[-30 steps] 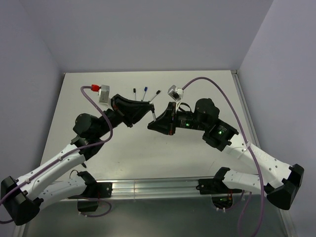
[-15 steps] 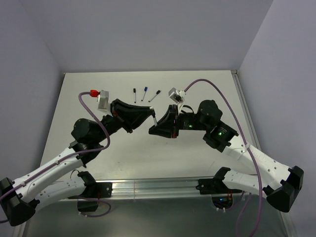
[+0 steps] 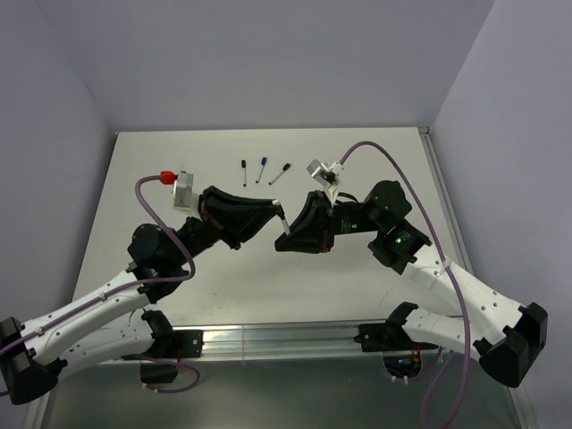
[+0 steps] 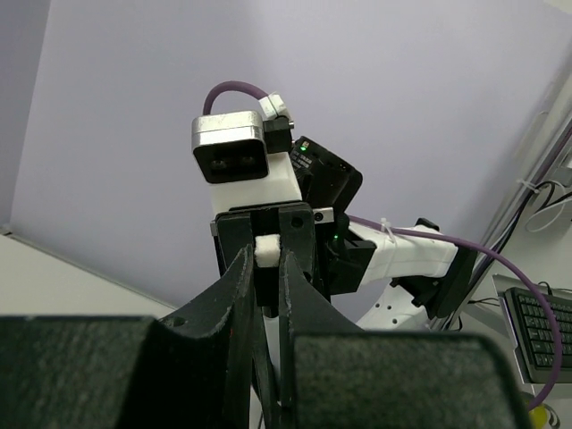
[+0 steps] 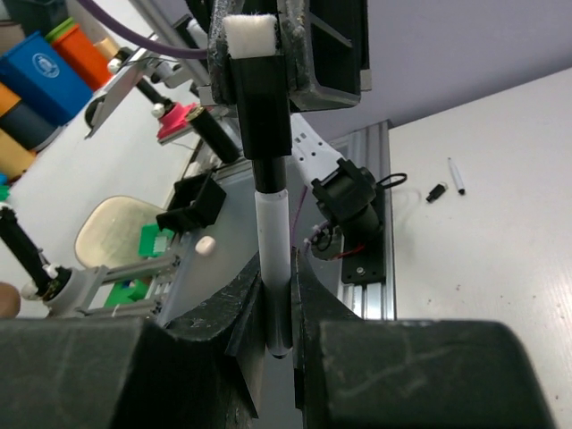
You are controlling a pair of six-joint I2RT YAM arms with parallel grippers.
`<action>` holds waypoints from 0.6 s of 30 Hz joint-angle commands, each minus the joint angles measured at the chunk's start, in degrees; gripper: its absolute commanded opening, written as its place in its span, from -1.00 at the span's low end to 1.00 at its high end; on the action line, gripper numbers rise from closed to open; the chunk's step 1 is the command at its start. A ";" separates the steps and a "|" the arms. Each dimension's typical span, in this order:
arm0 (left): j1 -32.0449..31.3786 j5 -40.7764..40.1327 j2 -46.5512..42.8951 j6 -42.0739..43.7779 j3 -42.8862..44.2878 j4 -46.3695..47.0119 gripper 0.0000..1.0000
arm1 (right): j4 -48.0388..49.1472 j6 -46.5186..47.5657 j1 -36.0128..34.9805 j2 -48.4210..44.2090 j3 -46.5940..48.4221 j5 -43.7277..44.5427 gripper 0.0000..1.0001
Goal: Insert the pens into the pen caps
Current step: Press the pen cap onto the pen.
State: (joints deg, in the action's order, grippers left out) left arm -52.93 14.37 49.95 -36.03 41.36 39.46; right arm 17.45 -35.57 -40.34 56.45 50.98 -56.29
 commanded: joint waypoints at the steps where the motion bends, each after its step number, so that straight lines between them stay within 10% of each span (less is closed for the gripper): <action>1: -3.76 12.26 2.08 1.49 -3.66 -15.29 -0.99 | 20.07 -3.45 2.63 -1.69 5.00 6.82 -1.00; 18: -6.75 10.24 1.99 3.95 -2.69 -20.12 -0.99 | 22.18 -10.73 2.89 2.96 8.79 0.57 -1.00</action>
State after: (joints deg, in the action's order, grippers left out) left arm -56.29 13.34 49.65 -33.78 42.46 39.72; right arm 26.15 -42.41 -39.31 59.27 52.05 -65.98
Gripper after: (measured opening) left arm 0.153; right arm 0.183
